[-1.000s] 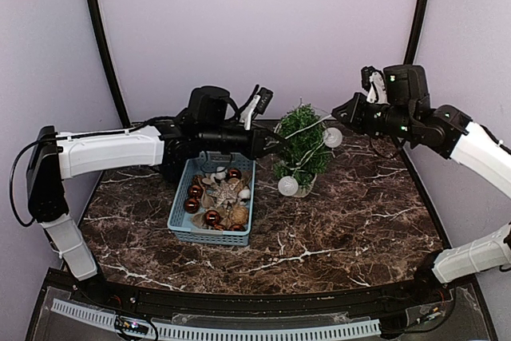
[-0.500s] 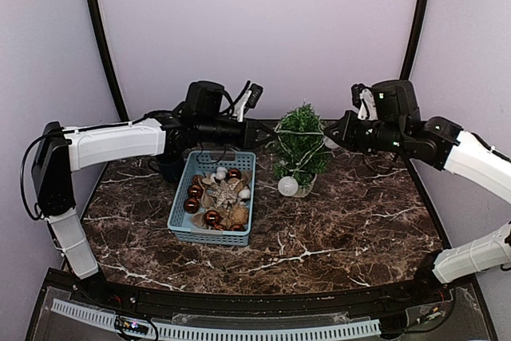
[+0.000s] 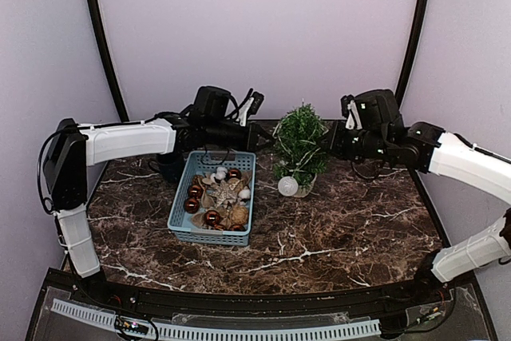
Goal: Decorate the small christmas tree
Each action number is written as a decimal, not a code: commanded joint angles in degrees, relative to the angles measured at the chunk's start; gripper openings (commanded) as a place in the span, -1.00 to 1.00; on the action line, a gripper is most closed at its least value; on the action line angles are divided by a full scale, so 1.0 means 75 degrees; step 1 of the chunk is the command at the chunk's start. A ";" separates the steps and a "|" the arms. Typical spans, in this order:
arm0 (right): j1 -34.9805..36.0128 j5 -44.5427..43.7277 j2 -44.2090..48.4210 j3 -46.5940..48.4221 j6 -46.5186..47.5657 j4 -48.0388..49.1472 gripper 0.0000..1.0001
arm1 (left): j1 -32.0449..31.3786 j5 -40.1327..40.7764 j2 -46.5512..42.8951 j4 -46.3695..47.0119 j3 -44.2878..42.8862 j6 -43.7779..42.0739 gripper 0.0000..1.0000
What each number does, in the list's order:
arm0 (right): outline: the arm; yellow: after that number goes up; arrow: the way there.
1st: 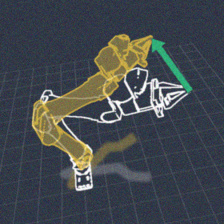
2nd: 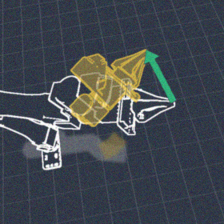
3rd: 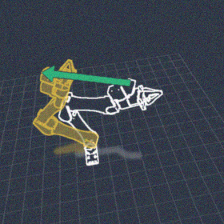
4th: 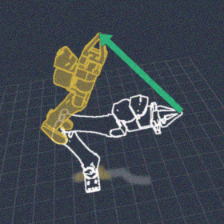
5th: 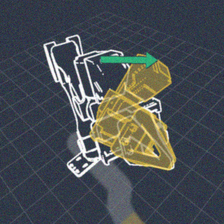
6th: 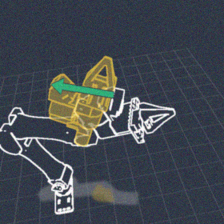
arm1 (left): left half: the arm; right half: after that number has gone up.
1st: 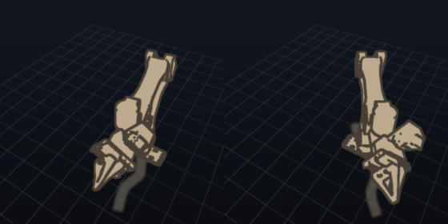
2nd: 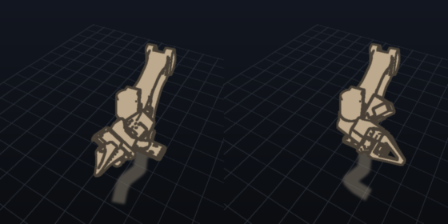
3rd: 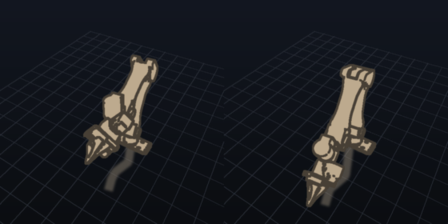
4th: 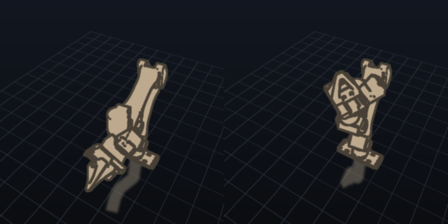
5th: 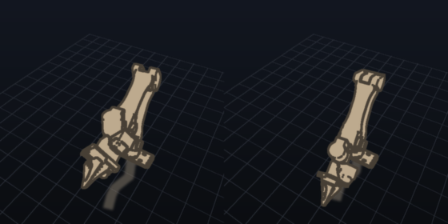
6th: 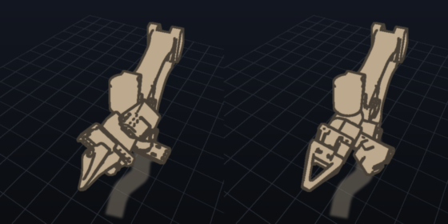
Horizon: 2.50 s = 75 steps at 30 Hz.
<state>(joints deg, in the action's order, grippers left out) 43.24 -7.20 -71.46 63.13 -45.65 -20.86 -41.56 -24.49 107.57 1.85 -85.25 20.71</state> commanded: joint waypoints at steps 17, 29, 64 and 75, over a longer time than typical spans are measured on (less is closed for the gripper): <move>0.0069 -0.0258 0.0258 -0.0068 -0.0105 -0.0034 -0.62 | 0.0093 0.0253 -0.0167 -0.0342 -0.0033 0.0017 -0.45; 0.0059 -0.0500 0.0805 0.0053 -0.0148 -0.0363 -0.04 | 0.0106 0.0295 -0.1264 0.0511 0.1462 -0.0115 0.44; 0.0058 -0.0269 0.1737 -0.0700 -0.0112 0.0022 0.41 | 0.0969 0.2095 -0.3164 0.1189 0.5748 0.4470 -0.08; 0.0058 -0.0265 0.1858 -0.0750 -0.0142 -0.0175 0.40 | 0.1067 0.2281 -0.1445 0.0949 0.4536 0.4375 -0.19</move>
<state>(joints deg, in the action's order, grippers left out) 43.46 -8.97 -58.74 57.91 -46.44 -22.81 -34.22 -8.49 94.48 9.80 -47.72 54.04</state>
